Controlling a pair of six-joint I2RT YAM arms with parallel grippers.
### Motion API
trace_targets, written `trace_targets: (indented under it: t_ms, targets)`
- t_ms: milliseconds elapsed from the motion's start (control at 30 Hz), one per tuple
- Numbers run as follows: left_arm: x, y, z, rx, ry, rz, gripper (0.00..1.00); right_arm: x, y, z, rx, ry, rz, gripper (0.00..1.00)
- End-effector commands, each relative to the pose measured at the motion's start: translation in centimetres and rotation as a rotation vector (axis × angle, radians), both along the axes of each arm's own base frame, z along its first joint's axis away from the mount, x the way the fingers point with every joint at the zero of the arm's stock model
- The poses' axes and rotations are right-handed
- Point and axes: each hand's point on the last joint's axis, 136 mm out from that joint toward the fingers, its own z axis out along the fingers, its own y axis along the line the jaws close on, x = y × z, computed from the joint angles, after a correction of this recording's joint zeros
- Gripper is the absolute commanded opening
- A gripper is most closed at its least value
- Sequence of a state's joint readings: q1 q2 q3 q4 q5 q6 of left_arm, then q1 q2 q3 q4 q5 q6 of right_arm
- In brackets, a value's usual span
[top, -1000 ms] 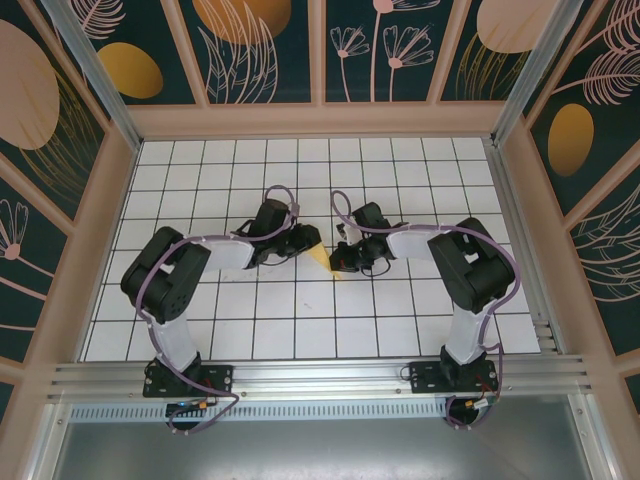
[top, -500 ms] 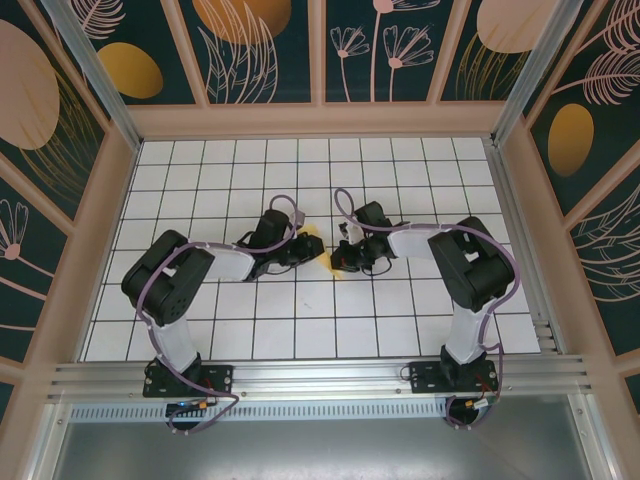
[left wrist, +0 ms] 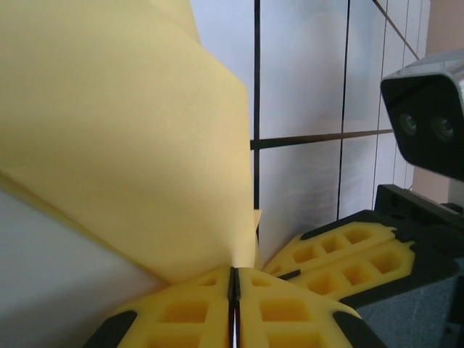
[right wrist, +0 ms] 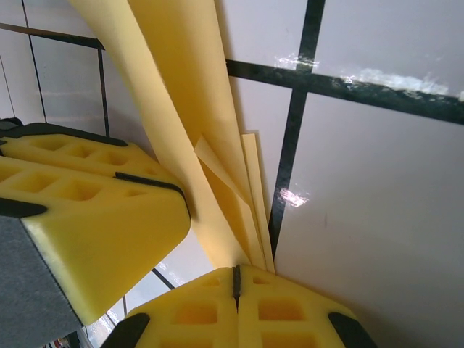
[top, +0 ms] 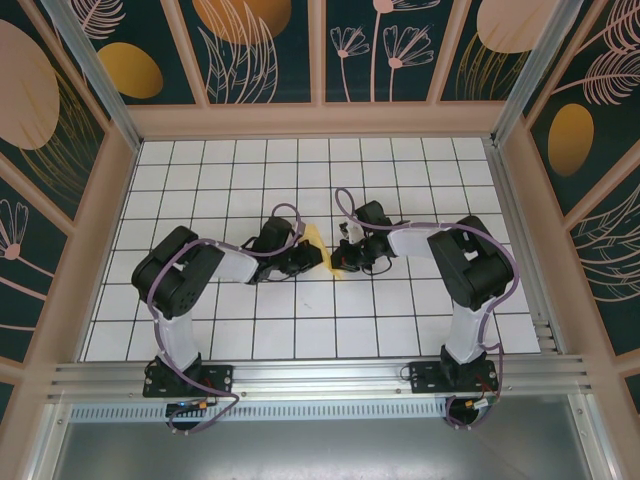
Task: Fold a paper plane with a square sheet of paper (pick it up from the middle)
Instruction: Fold the wing for the fifth time at the center of the table.
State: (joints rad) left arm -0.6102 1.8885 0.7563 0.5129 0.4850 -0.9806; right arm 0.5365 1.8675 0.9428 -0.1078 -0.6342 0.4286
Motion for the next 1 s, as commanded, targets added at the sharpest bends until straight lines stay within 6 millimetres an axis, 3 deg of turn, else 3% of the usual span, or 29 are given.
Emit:
trace_targets:
  t_ms: [0,433,500,667,733,833,967]
  targets:
    - [0.6,0.0,-0.9,0.043,0.011,0.024,0.14,-1.4,-3.2,-4.2,-0.181,0.084,-0.043,0.0]
    - [1.8,2.8,-3.7,0.26,0.059,0.131,0.16,-1.6,-4.3,-4.9,-0.251,0.063,-0.043,0.0]
    - [1.7,3.1,-4.1,0.279,0.068,0.137,0.15,-1.1,-3.7,-4.0,-0.212,0.042,-0.036,0.0]
    - [1.0,3.3,-5.2,0.292,0.101,0.126,0.14,0.8,-0.2,2.0,-0.026,-0.079,0.014,0.01]
    - [1.1,3.3,-5.2,0.292,0.103,0.124,0.13,0.7,1.1,3.3,0.0,-0.115,0.051,0.02]
    - [1.0,3.2,-5.3,0.296,0.106,0.122,0.13,0.2,2.0,3.5,0.009,-0.116,0.089,0.02]
    - [1.1,3.1,-5.3,0.295,0.103,0.119,0.13,-0.4,1.7,2.0,-0.016,-0.084,0.094,0.02]
